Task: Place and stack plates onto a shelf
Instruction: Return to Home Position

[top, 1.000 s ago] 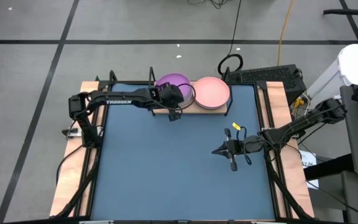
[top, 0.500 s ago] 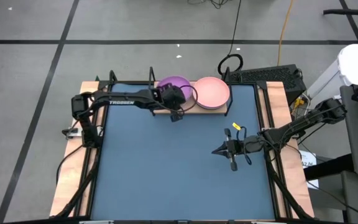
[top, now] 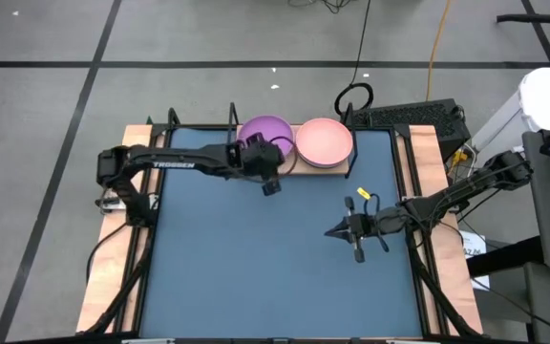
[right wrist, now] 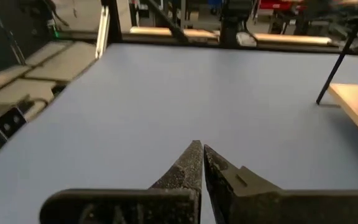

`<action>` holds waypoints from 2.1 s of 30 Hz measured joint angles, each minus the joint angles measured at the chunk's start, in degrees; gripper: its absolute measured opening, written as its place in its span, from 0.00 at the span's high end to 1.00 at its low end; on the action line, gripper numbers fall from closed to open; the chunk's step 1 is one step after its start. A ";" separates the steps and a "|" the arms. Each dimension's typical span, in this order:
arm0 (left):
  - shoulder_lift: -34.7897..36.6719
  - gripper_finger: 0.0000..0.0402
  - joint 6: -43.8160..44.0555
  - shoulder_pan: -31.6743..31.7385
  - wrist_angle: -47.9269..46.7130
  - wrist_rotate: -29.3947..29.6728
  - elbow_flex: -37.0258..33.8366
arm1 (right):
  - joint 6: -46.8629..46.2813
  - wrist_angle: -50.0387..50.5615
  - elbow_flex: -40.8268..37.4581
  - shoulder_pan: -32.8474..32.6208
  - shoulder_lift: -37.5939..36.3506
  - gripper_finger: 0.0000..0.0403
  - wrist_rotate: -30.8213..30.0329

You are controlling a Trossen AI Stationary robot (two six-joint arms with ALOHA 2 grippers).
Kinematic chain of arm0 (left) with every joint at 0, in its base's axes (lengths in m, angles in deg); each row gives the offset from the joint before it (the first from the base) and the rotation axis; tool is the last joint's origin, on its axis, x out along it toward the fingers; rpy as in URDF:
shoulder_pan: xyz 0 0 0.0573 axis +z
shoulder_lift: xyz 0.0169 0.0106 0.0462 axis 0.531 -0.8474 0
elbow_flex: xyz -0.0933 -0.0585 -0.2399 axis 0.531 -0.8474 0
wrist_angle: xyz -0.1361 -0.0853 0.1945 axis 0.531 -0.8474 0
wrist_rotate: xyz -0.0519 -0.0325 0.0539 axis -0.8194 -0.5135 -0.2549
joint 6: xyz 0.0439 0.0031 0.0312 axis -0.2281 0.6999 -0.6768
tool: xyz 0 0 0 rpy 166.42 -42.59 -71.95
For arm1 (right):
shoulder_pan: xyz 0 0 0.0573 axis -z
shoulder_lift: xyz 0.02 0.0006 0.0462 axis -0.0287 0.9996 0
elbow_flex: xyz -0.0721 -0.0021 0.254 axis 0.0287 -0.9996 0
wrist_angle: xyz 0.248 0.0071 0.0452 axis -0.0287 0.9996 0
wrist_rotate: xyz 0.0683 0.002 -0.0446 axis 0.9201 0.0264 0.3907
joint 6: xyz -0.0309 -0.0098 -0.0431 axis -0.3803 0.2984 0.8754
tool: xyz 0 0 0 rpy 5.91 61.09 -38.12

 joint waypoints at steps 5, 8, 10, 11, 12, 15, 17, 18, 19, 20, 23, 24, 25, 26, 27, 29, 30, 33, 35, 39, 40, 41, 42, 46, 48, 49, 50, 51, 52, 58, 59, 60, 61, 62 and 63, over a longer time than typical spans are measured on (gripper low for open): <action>4.18 0.78 2.11 -5.19 0.01 -3.27 0.01 | 0.22 -3.55 0.00 0.01 -0.02 1.00 0.09; 5.91 0.81 2.65 -9.40 0.17 -3.48 -1.16 | 0.72 -4.41 0.00 0.01 -0.02 1.00 0.13; 7.30 0.86 2.18 -12.33 4.06 -3.47 -3.12 | 0.82 -4.42 0.00 0.01 -0.05 1.00 0.13; 8.38 0.89 1.52 -13.93 6.47 -3.46 -4.57 | 1.32 -4.37 0.00 0.01 -0.07 1.00 0.13; 9.33 0.93 0.99 -15.32 8.22 -3.44 -6.14 | 1.89 -4.37 0.00 0.01 -0.11 1.00 0.12; 12.79 0.98 0.54 -18.50 14.41 -3.58 -10.87 | 4.05 -4.42 0.00 0.05 -0.15 1.00 0.04; 15.46 0.99 0.53 -19.66 17.58 -3.30 -14.52 | 6.40 -4.43 0.00 0.06 -0.15 1.00 0.02; 16.95 0.99 0.40 -20.11 20.01 -3.30 -16.54 | 7.69 -4.41 0.00 0.06 -0.14 1.00 0.03; 18.72 0.99 0.40 -20.50 21.38 -3.30 -19.07 | 8.95 -4.51 0.00 0.06 -0.15 1.00 0.03; 20.35 0.99 0.38 -20.80 23.12 -3.41 -21.59 | 9.95 -4.82 0.00 0.06 -0.17 1.00 0.02; 25.36 0.99 -0.65 -21.19 31.94 -6.37 -29.52 | 12.84 -5.27 -0.02 0.06 -0.15 1.00 -0.03; 27.15 0.99 -0.96 -21.31 34.24 -6.74 -32.26 | 13.45 -5.64 -0.02 0.06 -0.15 1.00 -0.03; 28.75 0.99 -1.02 -21.40 37.38 -6.99 -34.66 | 13.69 -5.73 -0.02 0.12 -0.15 1.00 -0.03; 30.56 0.99 -1.01 -21.38 39.51 -7.07 -37.03 | 13.75 -5.96 -0.02 0.14 -0.15 1.00 -0.05; 32.48 0.99 -1.09 -21.19 40.26 -7.06 -39.44 | 13.81 -6.45 -0.04 0.14 -0.15 1.00 -0.10; 35.64 0.99 -1.26 -20.89 42.34 -7.04 -43.32 | 14.20 -7.01 0.00 0.14 -0.19 1.00 -0.33; 37.41 0.99 -1.23 -20.67 42.83 -7.05 -45.12 | 14.37 -7.11 -0.03 0.14 -0.27 1.00 -0.28; 42.21 0.99 -0.35 -20.24 45.04 -6.99 -49.47 | 14.79 -7.87 0.00 0.12 -0.67 1.00 -0.03; 45.49 0.99 0.09 -20.13 45.25 -7.00 -52.34 | 15.07 -7.70 -0.02 0.12 -0.94 1.00 0.09; 50.02 0.99 0.26 -20.18 45.61 -7.57 -57.37 | 15.16 -8.52 -2.40 0.14 -2.59 1.00 0.06; 50.86 0.99 0.38 -20.26 46.08 -7.64 -58.64 | 15.32 -9.28 -3.55 0.16 -3.38 1.00 0.00; 51.50 0.99 0.66 -20.24 46.66 -7.68 -59.78 | 15.57 -9.62 -4.99 0.22 -4.29 1.00 -0.08; 52.16 0.99 0.74 -20.24 47.04 -7.70 -60.86 | 15.99 -10.64 -6.33 0.32 -4.97 1.00 -0.15; 53.97 0.99 0.84 -20.24 50.29 -7.74 -64.37 | 17.18 -16.55 -11.80 0.89 -8.59 1.00 -0.11; 54.89 0.99 0.59 -20.22 51.03 -7.76 -65.82 | 17.25 -19.20 -14.32 1.25 -10.28 1.00 -0.07; 54.95 0.99 0.32 -20.24 51.82 -7.76 -66.22 | 17.00 -20.05 -15.54 1.35 -11.30 1.00 0.03; 55.15 0.99 -0.07 -20.22 52.19 -7.78 -66.85 | 16.65 -20.93 -16.70 1.39 -12.16 1.00 0.15; 55.52 0.99 -0.49 -20.22 51.98 -7.78 -67.42 | 16.42 -20.97 -17.33 1.39 -12.81 1.00 0.15; 55.70 0.99 -0.86 -20.23 51.89 -7.80 -67.83 | 15.97 -22.31 -18.14 1.39 -13.66 1.00 0.22; 56.40 0.99 -1.09 -20.22 52.44 -7.81 -69.92 | 14.58 -19.08 -18.99 1.39 -16.71 1.00 1.68; 56.62 0.99 -1.11 -20.24 52.66 -7.83 -70.18 | 14.78 -18.84 -18.99 1.39 -17.12 1.00 1.68; 57.07 0.99 -1.11 -20.22 52.62 -7.83 -70.54 | 14.97 -18.93 -19.02 1.39 -17.54 1.00 1.68; 57.59 0.99 -1.07 -20.24 52.45 -7.86 -70.86 | 15.00 -18.66 -19.02 1.38 -17.90 1.00 1.70; 58.03 0.99 -0.99 -20.24 52.46 -7.88 -71.10 | 15.00 -18.19 -19.02 1.37 -18.35 1.00 1.68; 58.49 0.99 -0.78 -20.22 52.52 -8.07 -71.37 | 15.02 -17.42 -19.05 1.39 -18.80 1.00 1.73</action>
